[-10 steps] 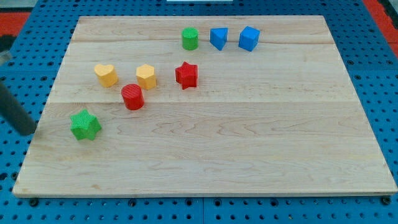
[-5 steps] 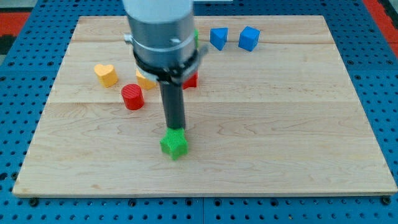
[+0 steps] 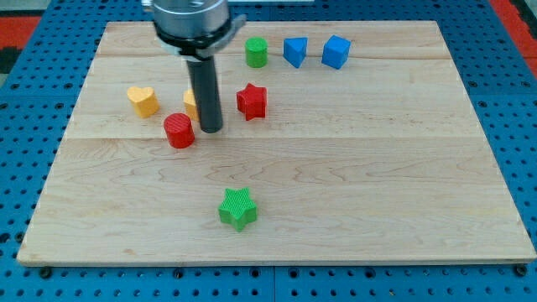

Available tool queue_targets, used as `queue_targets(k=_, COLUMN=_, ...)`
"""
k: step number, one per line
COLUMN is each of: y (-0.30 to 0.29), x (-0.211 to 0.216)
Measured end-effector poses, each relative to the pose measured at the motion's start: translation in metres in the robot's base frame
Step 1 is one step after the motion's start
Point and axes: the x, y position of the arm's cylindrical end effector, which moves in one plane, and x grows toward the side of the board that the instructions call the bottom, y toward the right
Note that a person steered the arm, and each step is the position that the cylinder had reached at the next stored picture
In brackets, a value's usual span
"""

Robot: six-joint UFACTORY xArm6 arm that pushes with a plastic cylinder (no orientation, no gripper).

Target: Move red blocks and green star towards bottom center

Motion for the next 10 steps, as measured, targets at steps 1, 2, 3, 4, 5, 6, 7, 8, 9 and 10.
queue_targets(k=1, y=-0.046, x=-0.007)
queue_targets(k=2, y=-0.105, x=0.012)
queue_targets(k=3, y=-0.109, x=0.035)
queue_targets(k=4, y=-0.006, x=0.048)
queue_targets(k=5, y=-0.036, x=0.033)
queue_targets(k=6, y=0.03, x=0.025)
queue_targets(k=7, y=0.094, x=0.038)
queue_targets(k=8, y=0.094, x=0.078)
queue_targets(k=9, y=0.139, x=0.086)
queue_targets(k=10, y=0.161, x=0.09)
